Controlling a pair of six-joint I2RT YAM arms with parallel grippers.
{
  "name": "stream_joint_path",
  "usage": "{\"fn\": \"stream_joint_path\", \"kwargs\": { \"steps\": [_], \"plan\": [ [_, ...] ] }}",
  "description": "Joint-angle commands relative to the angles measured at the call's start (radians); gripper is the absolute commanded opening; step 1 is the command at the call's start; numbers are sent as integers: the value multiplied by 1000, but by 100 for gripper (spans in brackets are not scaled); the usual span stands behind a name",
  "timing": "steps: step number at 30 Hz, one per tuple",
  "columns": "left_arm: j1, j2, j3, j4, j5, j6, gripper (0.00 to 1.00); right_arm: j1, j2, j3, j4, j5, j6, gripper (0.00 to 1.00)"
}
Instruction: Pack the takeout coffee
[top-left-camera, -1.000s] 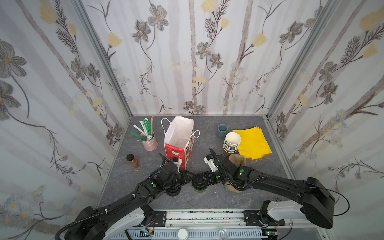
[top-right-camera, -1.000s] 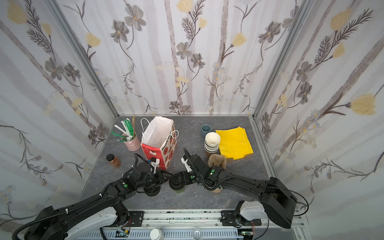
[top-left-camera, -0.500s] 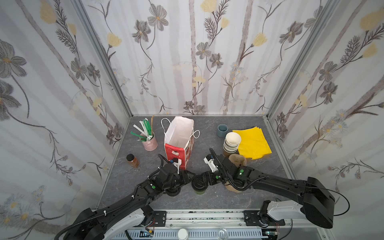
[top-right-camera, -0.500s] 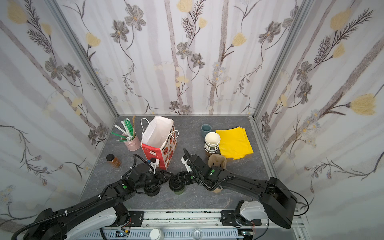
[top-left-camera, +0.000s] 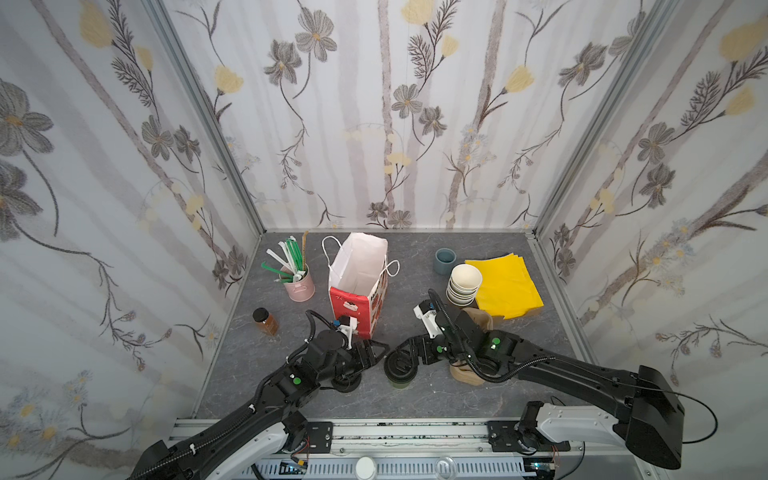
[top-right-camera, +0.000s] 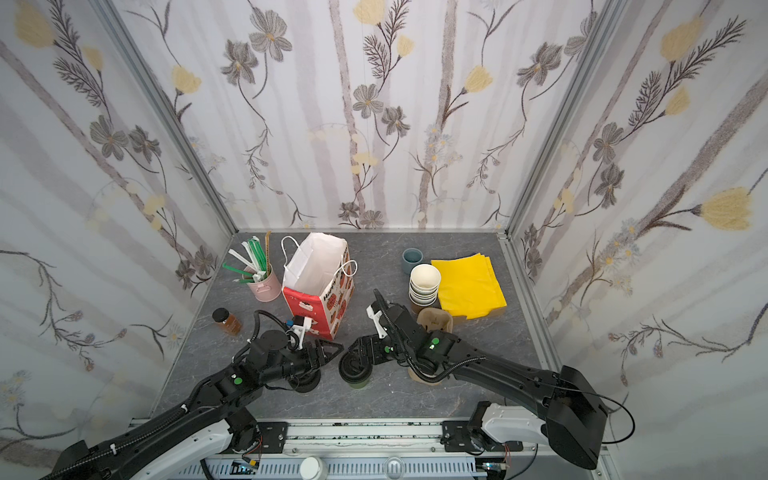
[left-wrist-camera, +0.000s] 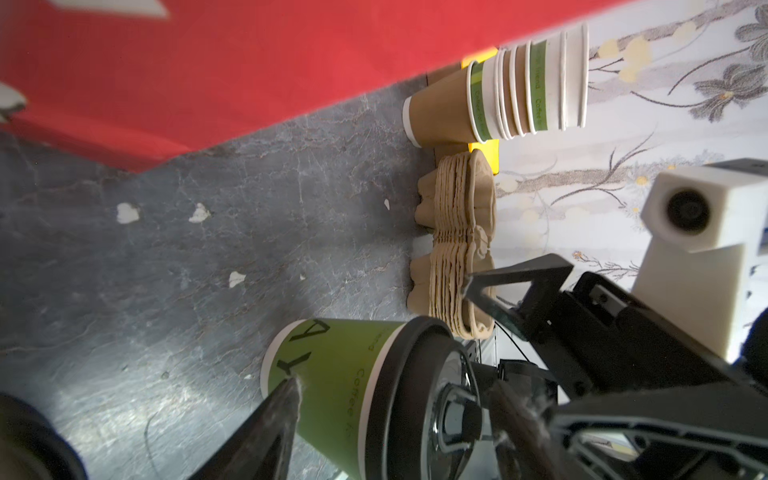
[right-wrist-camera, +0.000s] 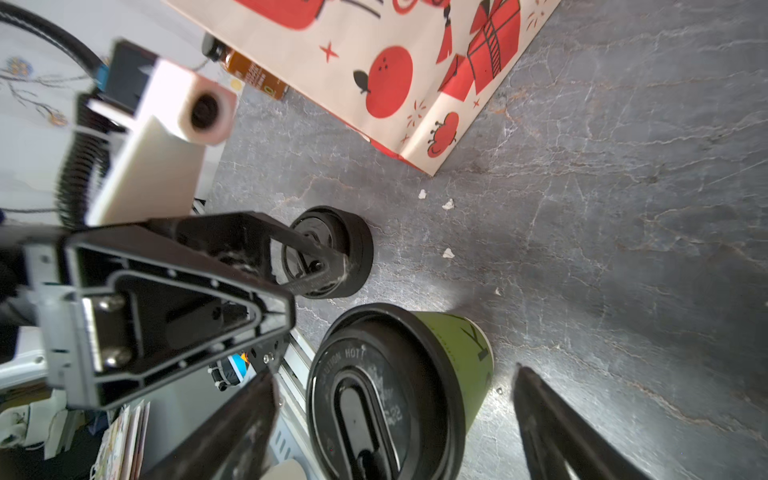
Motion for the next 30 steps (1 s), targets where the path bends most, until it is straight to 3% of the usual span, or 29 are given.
{"fn": "stream_joint_path", "kwargs": {
  "steps": [1,7,12,21,30],
  "plan": [
    [-16,-29,-21,-19,85,-10,75,-15,-53,-11,-46,110,69,80],
    [-62,-6,-7,-24,102,2,78,-16,-98,-102,-35,86,169,54],
    [-71,55,12,-24,102,19,72,-8,-87,-154,54,16,203,37],
    [-70,91,17,-24,78,18,60,-4,-57,-167,111,-33,199,31],
    [-72,118,15,-27,76,27,56,-5,-53,-175,125,-43,205,27]
  ]
}}
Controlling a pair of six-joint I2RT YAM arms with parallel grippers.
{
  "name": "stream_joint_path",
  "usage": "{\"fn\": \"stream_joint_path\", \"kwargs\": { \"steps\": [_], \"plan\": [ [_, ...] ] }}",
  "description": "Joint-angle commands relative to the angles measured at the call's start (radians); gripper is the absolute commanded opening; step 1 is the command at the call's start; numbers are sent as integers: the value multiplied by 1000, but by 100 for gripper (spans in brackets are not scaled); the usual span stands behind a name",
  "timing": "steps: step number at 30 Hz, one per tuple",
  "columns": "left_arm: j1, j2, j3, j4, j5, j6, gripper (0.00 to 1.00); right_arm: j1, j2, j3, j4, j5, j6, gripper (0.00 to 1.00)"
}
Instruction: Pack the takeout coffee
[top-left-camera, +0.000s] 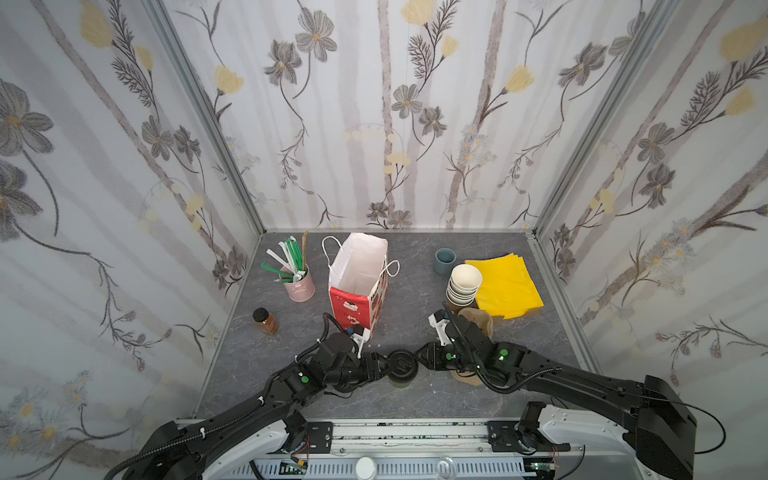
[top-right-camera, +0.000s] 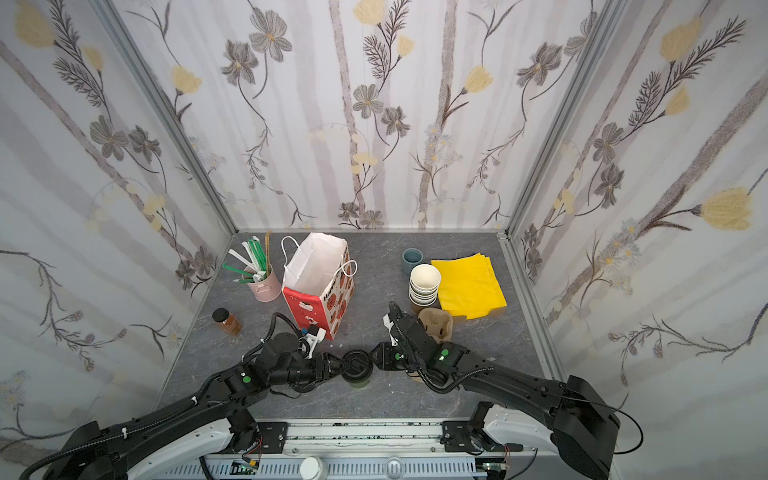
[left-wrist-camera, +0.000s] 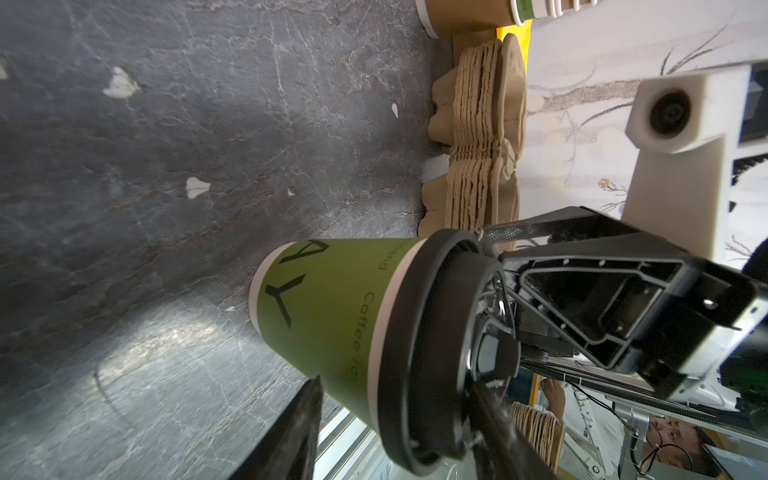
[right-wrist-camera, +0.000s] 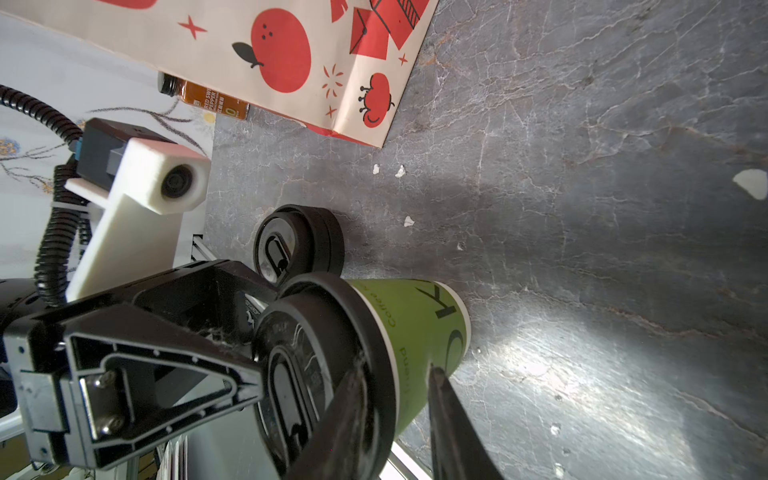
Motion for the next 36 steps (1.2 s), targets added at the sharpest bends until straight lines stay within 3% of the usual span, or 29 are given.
{"fn": "stream_joint_path", "kwargs": {
  "steps": [1,10,28,32,36],
  "plan": [
    [-1,5,0,-27,-18,9,55,1,6,-7,45,-23,16,25],
    [0,-3,-13,-36,-24,8,54,3,32,-32,42,-25,25,15],
    [1,-7,-36,-49,-32,10,52,12,77,-39,-6,0,16,13],
    [-1,-8,-38,-50,-36,10,52,14,59,-21,-11,5,9,17],
    [0,-12,-38,-50,-41,9,52,14,-3,28,-36,56,-7,28]
  ]
}}
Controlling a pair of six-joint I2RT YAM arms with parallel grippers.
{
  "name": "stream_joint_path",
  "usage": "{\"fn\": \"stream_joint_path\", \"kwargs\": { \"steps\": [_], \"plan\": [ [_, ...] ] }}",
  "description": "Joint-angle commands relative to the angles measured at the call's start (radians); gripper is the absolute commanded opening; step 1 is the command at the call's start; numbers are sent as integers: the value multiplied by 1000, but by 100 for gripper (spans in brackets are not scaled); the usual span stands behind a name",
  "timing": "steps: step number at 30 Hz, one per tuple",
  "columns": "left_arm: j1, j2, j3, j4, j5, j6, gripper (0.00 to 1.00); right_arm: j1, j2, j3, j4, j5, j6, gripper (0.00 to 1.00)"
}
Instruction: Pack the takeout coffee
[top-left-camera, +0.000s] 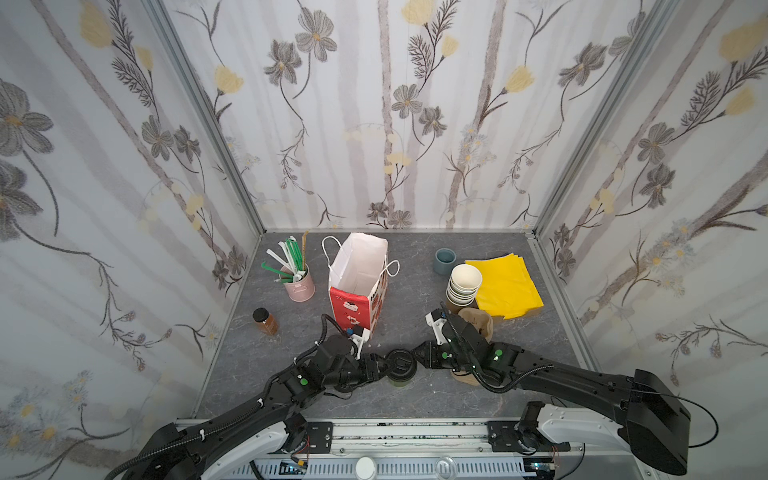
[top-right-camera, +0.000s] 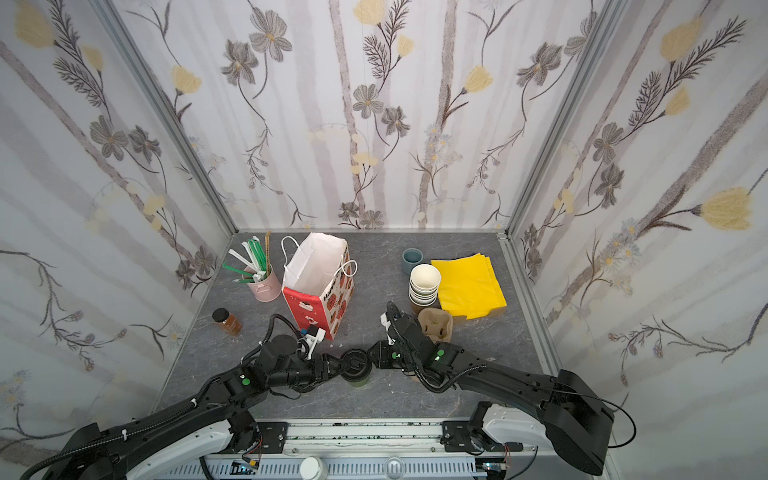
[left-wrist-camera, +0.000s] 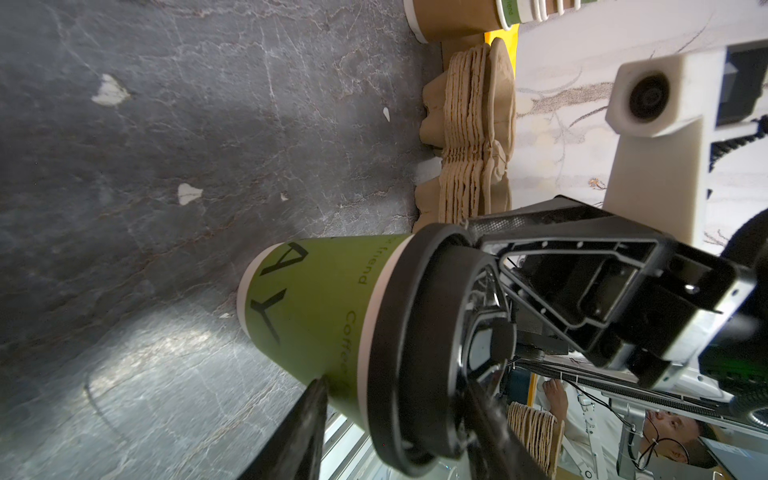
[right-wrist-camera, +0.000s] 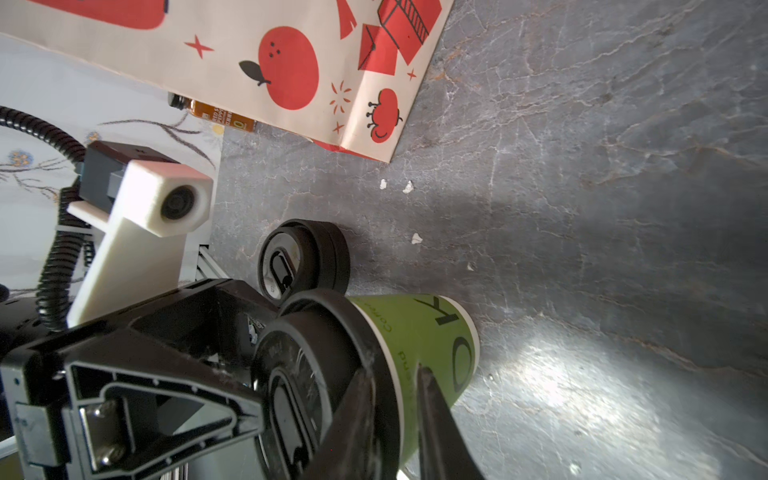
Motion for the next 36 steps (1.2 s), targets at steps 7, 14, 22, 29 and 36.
{"fn": "stream_joint_path", "kwargs": {
  "steps": [7,14,22,29,36],
  "plan": [
    [0,-1,-7,-89,-45,6,52,9,-83,24,-106,41,-25,48],
    [0,-3,-2,-89,-47,7,53,79,-162,-17,-201,41,45,47],
    [-1,-21,-2,-89,-56,4,53,191,-154,-51,-104,4,141,49],
    [-1,-17,5,-89,-55,9,53,196,-130,-113,119,-16,249,49],
    [0,17,20,-88,-53,26,54,198,-117,-133,141,-9,265,49]
  ]
}}
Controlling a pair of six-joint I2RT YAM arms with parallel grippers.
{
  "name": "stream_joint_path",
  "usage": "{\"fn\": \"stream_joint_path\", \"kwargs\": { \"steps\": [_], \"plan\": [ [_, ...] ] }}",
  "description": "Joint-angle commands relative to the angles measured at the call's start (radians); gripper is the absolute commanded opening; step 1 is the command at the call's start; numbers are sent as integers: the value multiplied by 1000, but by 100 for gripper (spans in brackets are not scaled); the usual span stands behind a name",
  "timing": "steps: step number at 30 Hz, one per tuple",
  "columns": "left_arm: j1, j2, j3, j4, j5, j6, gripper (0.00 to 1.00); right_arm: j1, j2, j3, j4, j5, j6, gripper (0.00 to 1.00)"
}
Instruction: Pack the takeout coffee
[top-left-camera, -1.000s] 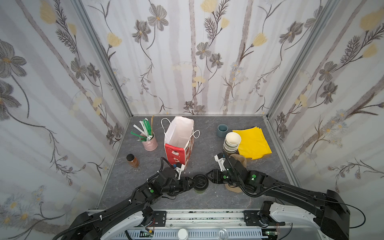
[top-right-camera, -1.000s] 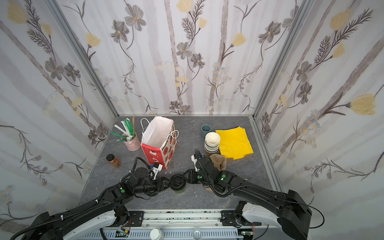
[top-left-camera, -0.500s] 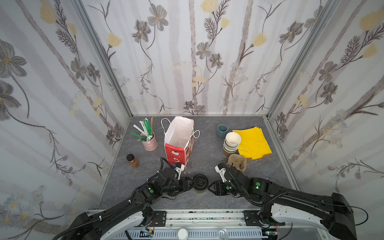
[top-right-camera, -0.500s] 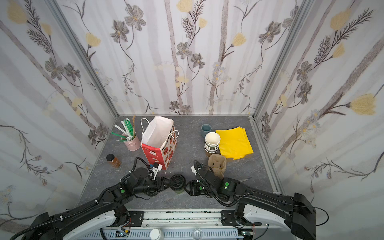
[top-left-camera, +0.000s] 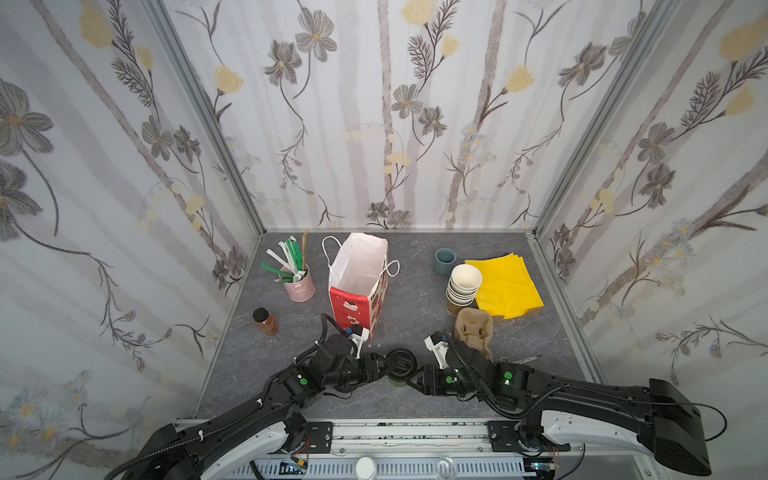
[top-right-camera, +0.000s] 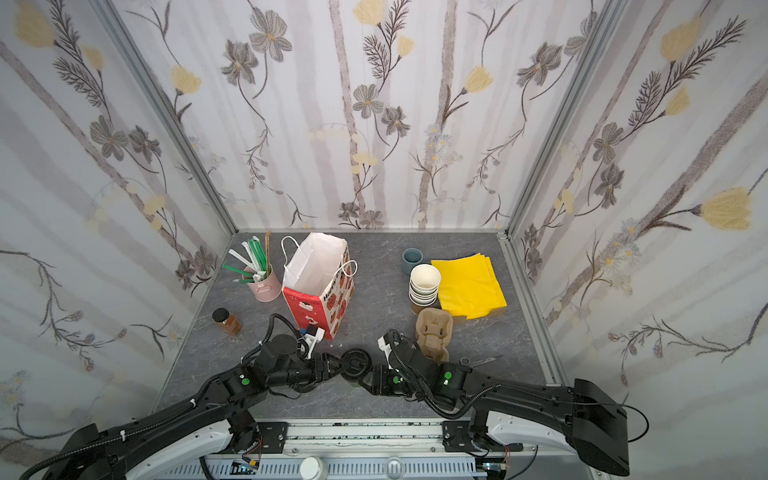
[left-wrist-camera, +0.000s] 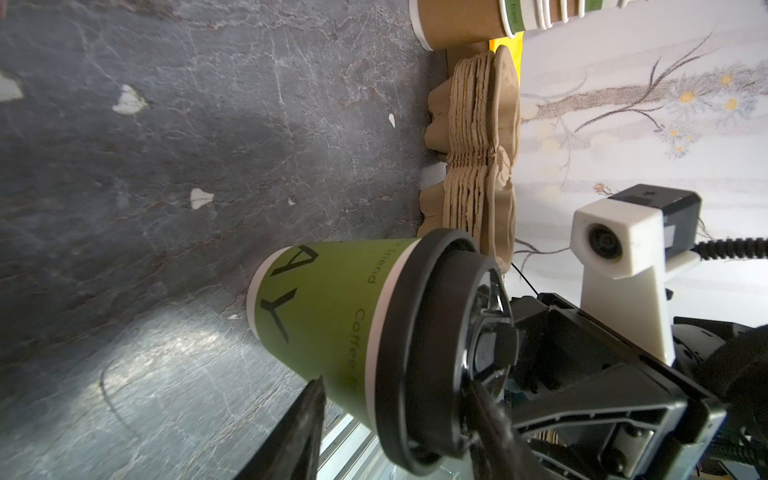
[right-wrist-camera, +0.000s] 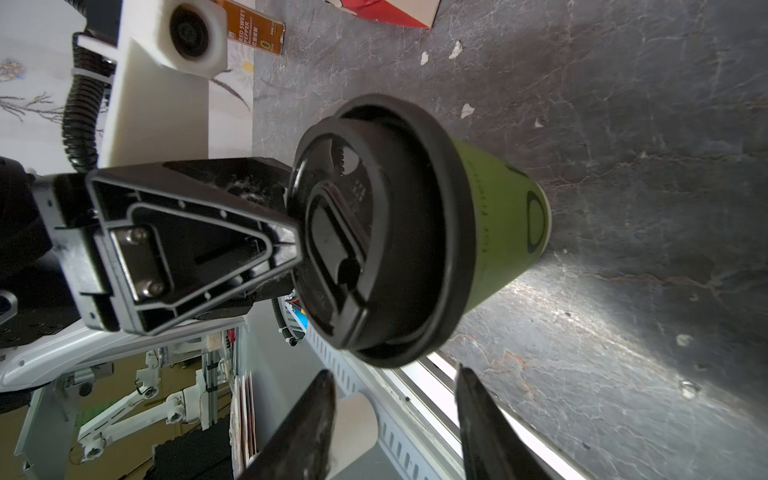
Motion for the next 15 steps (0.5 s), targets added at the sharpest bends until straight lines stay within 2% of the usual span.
{"fn": "stream_joint_path", "kwargs": {
  "steps": [1,15],
  "plan": [
    [-1,16,8,-68,-31,23,54,-1,11,-6,62,11,30,48],
    [0,21,1,-68,-31,23,53,-4,79,-13,-29,104,56,42]
  ]
}}
